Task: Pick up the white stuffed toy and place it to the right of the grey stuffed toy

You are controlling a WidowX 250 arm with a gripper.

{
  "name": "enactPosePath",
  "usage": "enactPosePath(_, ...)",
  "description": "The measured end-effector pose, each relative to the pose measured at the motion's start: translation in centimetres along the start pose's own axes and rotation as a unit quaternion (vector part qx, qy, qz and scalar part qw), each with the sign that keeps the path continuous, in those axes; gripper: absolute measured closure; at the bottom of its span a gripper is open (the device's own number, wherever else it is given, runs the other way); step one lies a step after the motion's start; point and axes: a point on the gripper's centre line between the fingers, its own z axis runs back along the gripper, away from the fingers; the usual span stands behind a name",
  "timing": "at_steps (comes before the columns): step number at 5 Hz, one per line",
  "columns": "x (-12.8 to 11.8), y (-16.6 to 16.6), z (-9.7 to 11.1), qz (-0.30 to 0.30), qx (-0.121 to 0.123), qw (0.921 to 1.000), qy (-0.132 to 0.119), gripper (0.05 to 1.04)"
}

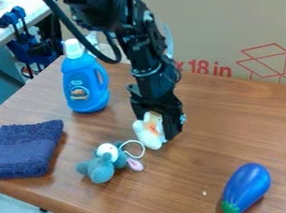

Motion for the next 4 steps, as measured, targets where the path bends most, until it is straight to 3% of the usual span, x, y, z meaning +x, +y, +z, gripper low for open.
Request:
enactPosePath(1,0.8,-0.3,3.0,-0.005,0.041,0.9966,-0.072,0.075)
enactPosePath(2,1.1,-1.8,5.8,-0.031,0.058,0.9942,-0.086,0.076)
enactPosePath(3,0.3,-6.6,8.0,-0.084,0.000,0.9964,0.007,0.076)
enactPosePath(4,-1.2,-10.2,8.0,-0.136,-0.028,0.9881,0.066,0.076)
